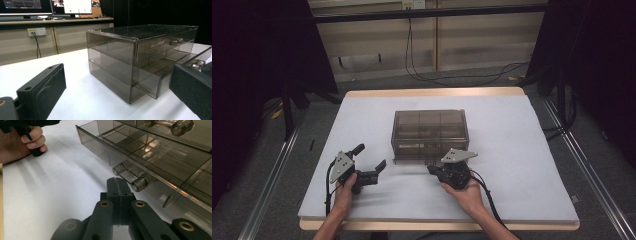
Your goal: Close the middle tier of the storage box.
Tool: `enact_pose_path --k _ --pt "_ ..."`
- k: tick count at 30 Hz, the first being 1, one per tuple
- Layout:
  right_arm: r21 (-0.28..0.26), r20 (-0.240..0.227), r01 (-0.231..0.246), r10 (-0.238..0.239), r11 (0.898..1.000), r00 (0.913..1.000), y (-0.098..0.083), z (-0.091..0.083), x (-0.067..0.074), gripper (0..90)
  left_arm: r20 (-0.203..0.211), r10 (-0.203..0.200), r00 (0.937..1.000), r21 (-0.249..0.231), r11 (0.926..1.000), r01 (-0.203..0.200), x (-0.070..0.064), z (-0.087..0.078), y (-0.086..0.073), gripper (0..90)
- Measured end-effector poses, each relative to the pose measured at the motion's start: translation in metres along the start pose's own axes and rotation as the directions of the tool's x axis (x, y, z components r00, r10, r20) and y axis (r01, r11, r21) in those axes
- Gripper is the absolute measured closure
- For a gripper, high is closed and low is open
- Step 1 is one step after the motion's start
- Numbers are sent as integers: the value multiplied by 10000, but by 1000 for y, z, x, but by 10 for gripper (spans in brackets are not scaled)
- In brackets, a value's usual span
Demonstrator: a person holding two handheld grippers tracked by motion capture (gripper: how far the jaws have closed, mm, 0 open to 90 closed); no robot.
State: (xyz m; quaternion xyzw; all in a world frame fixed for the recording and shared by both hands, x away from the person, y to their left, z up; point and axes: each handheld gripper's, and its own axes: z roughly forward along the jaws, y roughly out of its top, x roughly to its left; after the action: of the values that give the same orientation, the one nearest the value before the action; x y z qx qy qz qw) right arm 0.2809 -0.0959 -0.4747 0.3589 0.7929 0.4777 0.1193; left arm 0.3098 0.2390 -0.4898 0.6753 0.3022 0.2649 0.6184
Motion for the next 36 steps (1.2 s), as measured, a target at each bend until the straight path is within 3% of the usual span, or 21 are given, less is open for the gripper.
enact_pose_path --k 36 --pt "-228 239 -189 195 9996 9995 3 2 -7 900 17 33 10000 7 10000 -33 0 0 0 9"
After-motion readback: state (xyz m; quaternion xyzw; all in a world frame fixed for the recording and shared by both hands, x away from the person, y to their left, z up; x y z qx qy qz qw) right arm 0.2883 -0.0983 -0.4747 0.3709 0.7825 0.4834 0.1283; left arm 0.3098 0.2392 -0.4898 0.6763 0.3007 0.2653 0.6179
